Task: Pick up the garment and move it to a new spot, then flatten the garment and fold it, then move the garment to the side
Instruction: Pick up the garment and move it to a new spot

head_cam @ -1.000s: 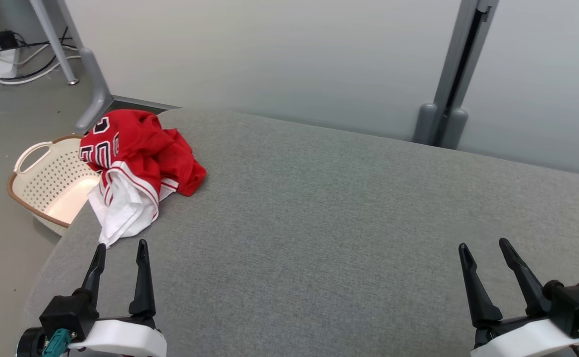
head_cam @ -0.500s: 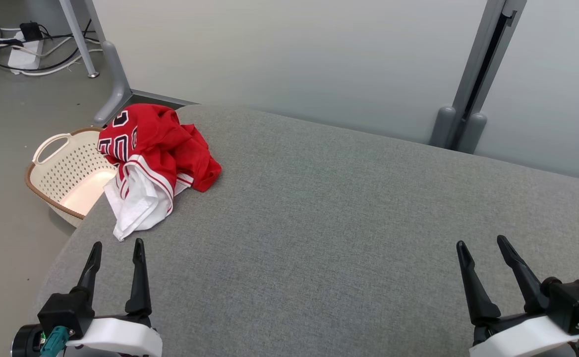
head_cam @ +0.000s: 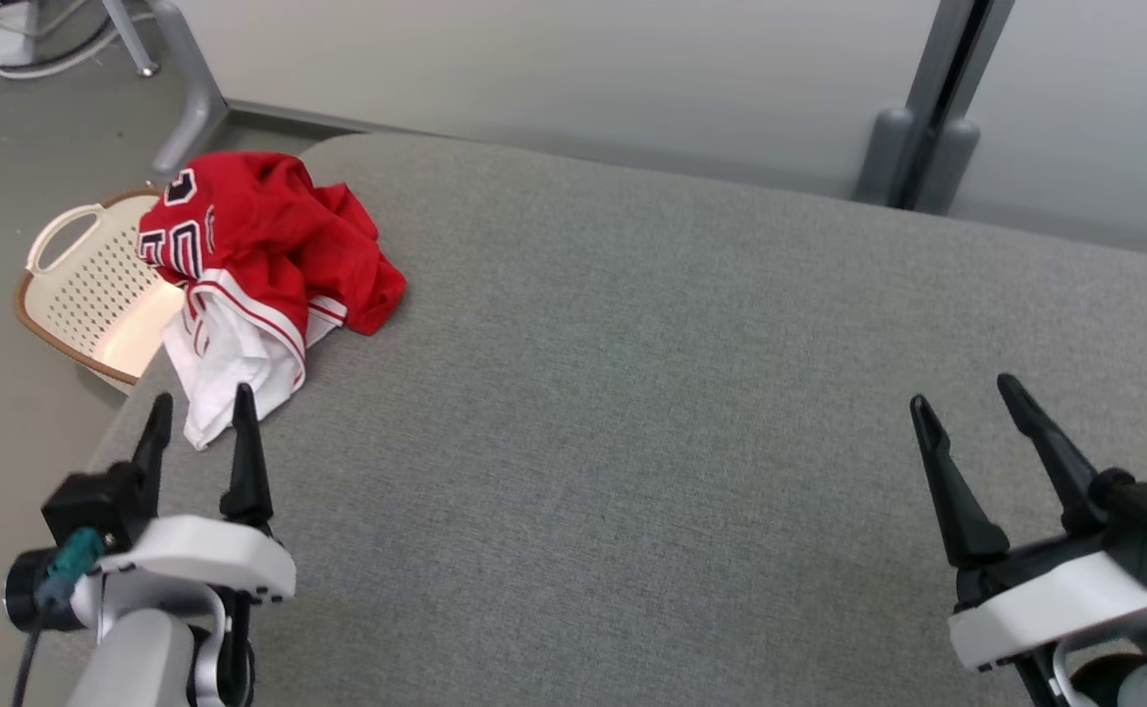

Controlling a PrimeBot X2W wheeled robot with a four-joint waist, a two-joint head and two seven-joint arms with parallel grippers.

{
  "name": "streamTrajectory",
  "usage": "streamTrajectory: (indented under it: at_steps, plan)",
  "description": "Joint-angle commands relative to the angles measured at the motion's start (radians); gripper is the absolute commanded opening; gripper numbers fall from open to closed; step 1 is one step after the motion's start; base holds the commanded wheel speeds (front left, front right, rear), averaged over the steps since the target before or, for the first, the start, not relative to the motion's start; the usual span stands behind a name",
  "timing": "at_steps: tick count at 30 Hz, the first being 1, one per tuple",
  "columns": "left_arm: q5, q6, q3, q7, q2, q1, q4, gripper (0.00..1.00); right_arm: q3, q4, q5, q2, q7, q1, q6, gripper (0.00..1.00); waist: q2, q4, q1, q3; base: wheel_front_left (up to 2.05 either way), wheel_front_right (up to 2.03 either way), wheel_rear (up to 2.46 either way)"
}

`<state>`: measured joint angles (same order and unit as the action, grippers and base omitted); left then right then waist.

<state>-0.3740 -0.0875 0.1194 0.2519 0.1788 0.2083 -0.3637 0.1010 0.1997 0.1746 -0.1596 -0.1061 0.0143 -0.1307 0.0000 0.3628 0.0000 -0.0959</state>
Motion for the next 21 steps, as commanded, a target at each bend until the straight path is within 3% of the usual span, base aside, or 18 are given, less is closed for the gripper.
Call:
streamTrajectory:
  at_steps: [1, 11, 20, 21]
  plan:
    - [-0.014, 0.008, -0.015, 0.007, 0.004, 0.048, -0.024, 1.00, 0.001, 0.012, -0.009, -0.017, -0.012, -0.030, 0.000, 1.00, 0.0000, -0.041, 0.0000, -0.085, 0.00, 0.00, 0.00]
    - [-0.088, 0.073, -0.120, 0.012, 0.067, 0.362, -0.389, 1.00, 0.027, 0.057, -0.007, -0.068, -0.029, -0.176, 0.000, 1.00, 0.0000, -0.144, 0.0000, -0.300, 0.00, 0.00, 0.00]
    - [-0.162, 0.106, -0.195, -0.008, 0.143, 0.538, -0.665, 1.00, 0.037, 0.045, 0.000, -0.072, 0.007, -0.244, 0.000, 1.00, 0.0000, -0.213, 0.0000, -0.399, 0.00, 0.00, 0.00]
    - [-0.182, 0.121, -0.212, -0.010, 0.160, 0.567, -0.712, 0.88, 0.040, 0.038, -0.001, -0.071, 0.018, -0.257, 0.000, 1.00, 0.0000, -0.227, 0.0000, -0.414, 0.00, 0.00, 0.00]
